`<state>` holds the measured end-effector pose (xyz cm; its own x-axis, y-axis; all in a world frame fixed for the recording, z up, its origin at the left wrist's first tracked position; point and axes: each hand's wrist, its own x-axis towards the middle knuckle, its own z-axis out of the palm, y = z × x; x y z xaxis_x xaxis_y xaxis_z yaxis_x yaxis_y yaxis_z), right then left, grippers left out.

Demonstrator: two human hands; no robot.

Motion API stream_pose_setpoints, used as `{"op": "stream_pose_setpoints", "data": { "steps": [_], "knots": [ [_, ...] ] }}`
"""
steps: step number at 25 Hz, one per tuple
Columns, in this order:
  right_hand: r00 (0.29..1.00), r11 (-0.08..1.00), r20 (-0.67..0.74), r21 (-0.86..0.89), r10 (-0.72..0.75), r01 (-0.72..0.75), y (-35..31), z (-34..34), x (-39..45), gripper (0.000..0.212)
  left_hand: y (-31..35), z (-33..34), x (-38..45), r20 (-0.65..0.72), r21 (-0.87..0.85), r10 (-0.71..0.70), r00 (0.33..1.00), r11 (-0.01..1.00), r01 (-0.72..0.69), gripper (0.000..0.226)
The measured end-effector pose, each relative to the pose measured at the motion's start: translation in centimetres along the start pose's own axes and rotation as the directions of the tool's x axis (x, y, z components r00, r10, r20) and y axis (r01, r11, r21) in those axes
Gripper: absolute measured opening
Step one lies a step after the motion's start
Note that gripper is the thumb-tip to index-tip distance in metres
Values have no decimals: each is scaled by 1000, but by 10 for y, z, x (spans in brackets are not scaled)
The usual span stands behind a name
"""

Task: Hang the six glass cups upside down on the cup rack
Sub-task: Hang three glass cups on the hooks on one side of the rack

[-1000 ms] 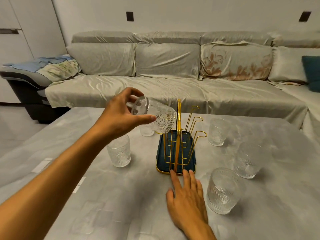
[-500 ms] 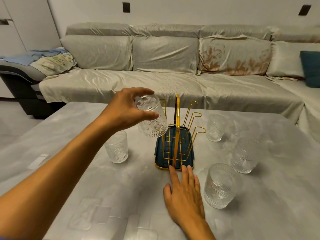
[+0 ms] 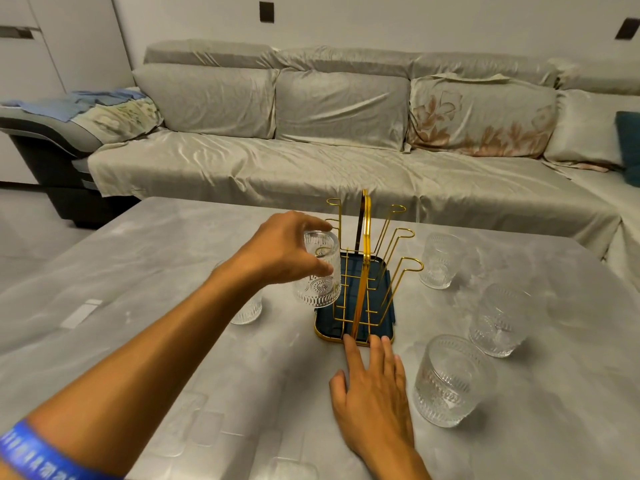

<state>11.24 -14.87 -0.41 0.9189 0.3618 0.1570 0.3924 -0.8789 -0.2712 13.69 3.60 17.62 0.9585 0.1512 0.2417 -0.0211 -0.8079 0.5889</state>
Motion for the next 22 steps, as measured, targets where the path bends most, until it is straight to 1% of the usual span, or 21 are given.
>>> {"op": "stream_pose_setpoints", "data": {
  "steps": [8, 11, 13, 14, 15, 16, 17, 18, 19, 20, 21, 22],
  "knots": [
    [1000, 1000, 11, -12, 2, -1, 0, 0, 0, 62, -9, 9, 5, 57, 2, -23, 998, 1000, 23, 72],
    [1000, 1000, 26, -20, 3, -2, 0, -1, 0, 62, -11, 11, 1, 99, -41, -45, 994, 998, 49, 73],
    [1000, 1000, 26, -14, 7, -7, 0, -2, 0, 62, -17, 9, -10, 134, -96, -40, 990, 994, 53, 78],
    [1000, 1000, 21, -13, 5, -5, 0, -2, 0, 61, -23, 6, -17, 81, -173, -7, 997, 985, 21, 77],
    [1000, 1000, 10, -15, -2, 2, 0, -1, -1, 61, -32, 1, -25, -60, -304, 28, 998, 952, -45, 69],
    [1000, 1000, -4, -17, -10, 10, 1, -1, -1, 61, -44, -5, -33, -273, -451, 1, 962, 883, -129, 53],
    [1000, 1000, -20, -17, -14, 13, 1, -1, -1, 61, -59, -10, -42, -469, -578, -133, 873, 793, -190, 38],
    [999, 1000, -33, -12, -15, 14, 0, -1, 0, 61, -76, -12, -48, -559, -674, -324, 764, 714, -190, 30],
    [999, 1000, -36, -7, -16, 16, -1, -2, -1, 60, -92, -11, -54, -551, -735, -482, 681, 668, -121, 30],
    [999, 1000, -31, -4, -18, 18, -1, -2, -2, 60, -106, -6, -56, -480, -759, -587, 652, 650, 26, 34],
    [999, 1000, -28, -3, -18, 18, -1, -3, -2, 60, -121, 2, -56, -364, -758, -641, 675, 625, 186, 39],
    [1000, 1000, -27, -4, -15, 15, -1, -3, -2, 60, -133, 11, -55, -233, -748, -649, 724, 596, 293, 48]
  ]
}}
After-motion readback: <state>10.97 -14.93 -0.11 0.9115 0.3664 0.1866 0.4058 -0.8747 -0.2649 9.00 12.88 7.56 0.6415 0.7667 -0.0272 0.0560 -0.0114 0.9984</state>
